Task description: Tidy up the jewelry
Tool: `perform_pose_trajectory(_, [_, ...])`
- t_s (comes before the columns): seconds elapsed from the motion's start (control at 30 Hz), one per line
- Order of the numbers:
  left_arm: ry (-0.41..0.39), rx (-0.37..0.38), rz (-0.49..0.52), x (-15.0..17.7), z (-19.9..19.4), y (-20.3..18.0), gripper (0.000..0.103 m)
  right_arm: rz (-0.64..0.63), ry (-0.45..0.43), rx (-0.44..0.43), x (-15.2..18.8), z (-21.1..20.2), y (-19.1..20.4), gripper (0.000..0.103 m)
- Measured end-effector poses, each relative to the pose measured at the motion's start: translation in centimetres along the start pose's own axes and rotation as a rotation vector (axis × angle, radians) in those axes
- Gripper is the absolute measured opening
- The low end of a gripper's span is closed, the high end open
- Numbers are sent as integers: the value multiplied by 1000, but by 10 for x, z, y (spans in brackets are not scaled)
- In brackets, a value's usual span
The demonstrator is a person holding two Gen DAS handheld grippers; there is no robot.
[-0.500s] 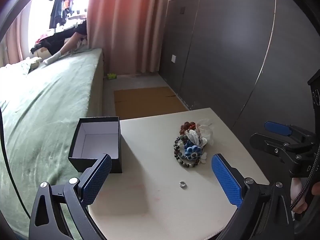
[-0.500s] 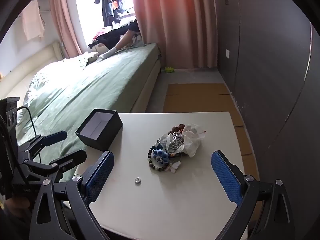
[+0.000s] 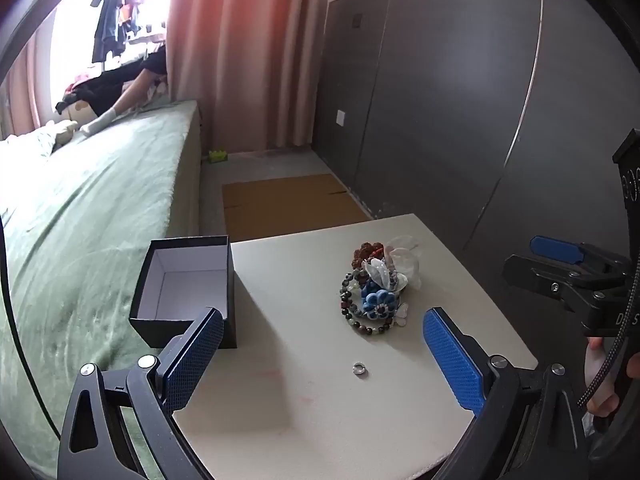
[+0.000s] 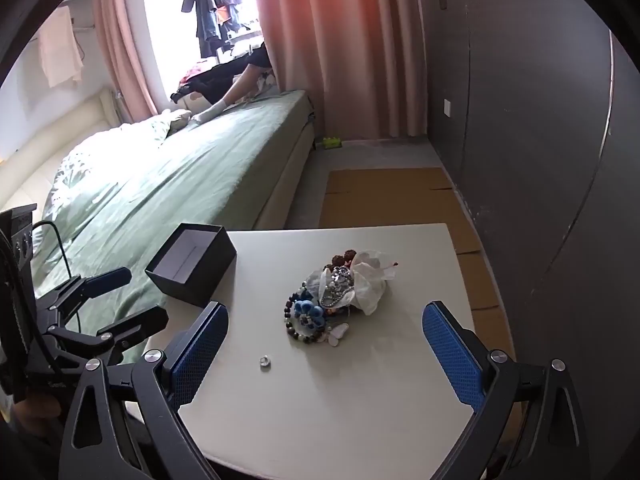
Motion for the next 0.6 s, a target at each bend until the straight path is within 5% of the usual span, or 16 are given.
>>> perform_pose_trajectory(0.6, [-16, 4, -2, 2, 0, -4, 100, 3, -3, 21, 4, -5, -4, 98])
Point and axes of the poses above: each gripper's, at about its wrist camera, not at the fingertips, and z roughly the way its jaws point, y to its left, x to its underside, the point moved 3 cm from there along z, roughly the way its jaws point, and after that the axes turned 13 degrees about -y, right-handed, at the moved point
